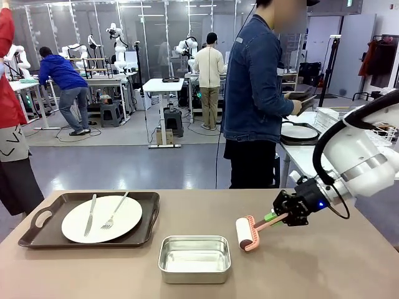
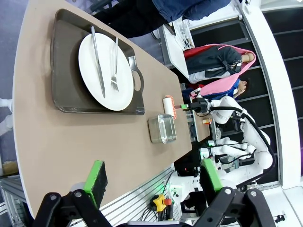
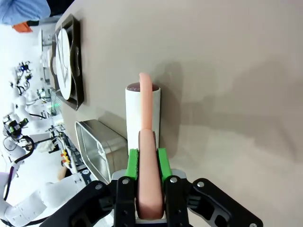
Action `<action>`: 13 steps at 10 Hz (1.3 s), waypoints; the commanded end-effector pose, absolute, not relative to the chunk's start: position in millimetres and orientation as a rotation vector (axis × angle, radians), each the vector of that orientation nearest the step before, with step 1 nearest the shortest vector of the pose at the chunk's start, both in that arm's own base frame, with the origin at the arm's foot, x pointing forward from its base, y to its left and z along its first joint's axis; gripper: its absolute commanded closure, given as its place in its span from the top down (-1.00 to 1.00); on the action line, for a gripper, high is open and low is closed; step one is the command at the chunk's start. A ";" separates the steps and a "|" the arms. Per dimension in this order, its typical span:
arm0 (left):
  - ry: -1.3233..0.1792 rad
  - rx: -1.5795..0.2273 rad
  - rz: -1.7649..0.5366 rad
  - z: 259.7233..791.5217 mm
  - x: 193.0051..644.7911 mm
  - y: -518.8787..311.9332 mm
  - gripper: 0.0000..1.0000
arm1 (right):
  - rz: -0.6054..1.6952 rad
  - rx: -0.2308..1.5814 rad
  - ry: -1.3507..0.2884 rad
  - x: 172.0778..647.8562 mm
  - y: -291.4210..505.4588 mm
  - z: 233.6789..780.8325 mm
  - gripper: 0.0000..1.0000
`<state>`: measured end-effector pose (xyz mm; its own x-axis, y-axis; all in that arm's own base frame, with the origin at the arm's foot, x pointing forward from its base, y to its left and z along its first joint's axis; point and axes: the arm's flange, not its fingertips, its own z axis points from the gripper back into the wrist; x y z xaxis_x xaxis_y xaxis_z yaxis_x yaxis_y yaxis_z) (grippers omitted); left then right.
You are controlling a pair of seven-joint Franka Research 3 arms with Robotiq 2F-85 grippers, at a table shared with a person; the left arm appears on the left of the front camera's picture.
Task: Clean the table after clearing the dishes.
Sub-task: When the left (or right) Handle tray is removed, use the left hand (or right hand) to clean the left (or right) side of the table with the Lint Roller.
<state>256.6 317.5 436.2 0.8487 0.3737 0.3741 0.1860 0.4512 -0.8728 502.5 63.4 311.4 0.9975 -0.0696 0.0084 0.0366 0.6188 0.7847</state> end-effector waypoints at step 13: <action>-0.590 -1.121 0.120 437.9 254.3 319.1 1.00 | -0.210 0.206 0.006 490.3 -111.4 348.2 -0.59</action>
<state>256.6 317.5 436.2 0.8487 0.3739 0.3741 0.1859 0.4512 -0.8728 500.0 -96.7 385.4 0.9868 -0.1615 0.0132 0.1419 0.9006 0.4107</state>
